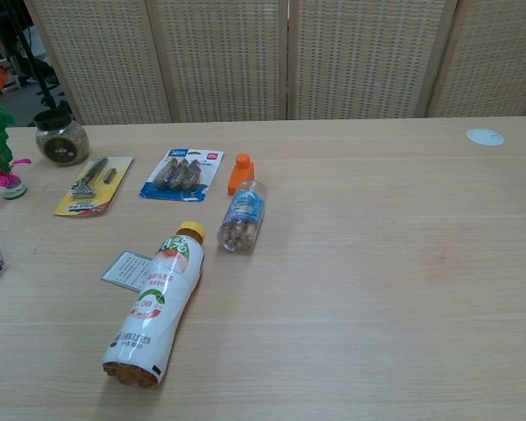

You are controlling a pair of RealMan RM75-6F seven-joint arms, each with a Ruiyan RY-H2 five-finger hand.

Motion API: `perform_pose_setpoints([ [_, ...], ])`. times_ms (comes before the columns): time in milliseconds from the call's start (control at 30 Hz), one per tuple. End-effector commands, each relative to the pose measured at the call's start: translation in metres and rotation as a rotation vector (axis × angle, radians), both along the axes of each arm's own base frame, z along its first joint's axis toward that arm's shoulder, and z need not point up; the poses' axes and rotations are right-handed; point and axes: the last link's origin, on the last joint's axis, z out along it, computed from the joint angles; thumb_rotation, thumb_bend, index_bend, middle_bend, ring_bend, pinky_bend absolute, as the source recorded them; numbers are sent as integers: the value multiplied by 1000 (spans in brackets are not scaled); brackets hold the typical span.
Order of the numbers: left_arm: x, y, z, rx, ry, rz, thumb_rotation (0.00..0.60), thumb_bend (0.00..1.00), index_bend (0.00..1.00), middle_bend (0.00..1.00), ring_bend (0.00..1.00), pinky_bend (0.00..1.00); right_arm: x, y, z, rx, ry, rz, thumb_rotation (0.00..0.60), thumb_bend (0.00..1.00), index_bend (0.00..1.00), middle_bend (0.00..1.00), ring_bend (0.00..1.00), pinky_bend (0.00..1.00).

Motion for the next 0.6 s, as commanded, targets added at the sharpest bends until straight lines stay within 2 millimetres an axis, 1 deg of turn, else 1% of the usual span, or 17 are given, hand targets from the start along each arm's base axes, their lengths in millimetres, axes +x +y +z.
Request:
perform_pose_setpoints([
  [33, -27, -19, 9, -8, -9, 41, 600, 386, 641, 1000, 917, 926, 0, 0, 0, 1, 1, 0, 600, 0, 0, 0, 0, 0],
  [233, -53, -19, 10, -4, -29, 93, 600, 392, 647, 1000, 917, 926, 0, 0, -1, 4, 3, -2, 600, 0, 0, 0, 0, 0],
  [333, -70, -16, 6, -16, -40, 141, 600, 400, 647, 1000, 917, 926, 0, 0, -2, 6, 2, -1, 600, 0, 0, 0, 0, 0],
  [400, -76, -14, 3, -21, -39, 153, 600, 404, 647, 1000, 917, 926, 0, 0, -2, 5, 1, -1, 600, 0, 0, 0, 0, 0],
  [433, -84, -12, 1, -24, -35, 179, 600, 406, 648, 1000, 917, 926, 0, 0, -2, 5, 0, -5, 600, 0, 0, 0, 0, 0],
  [600, -91, -7, -2, -32, -17, 190, 600, 406, 647, 1000, 917, 926, -1, -1, -2, 7, -1, -9, 600, 0, 0, 0, 0, 0],
])
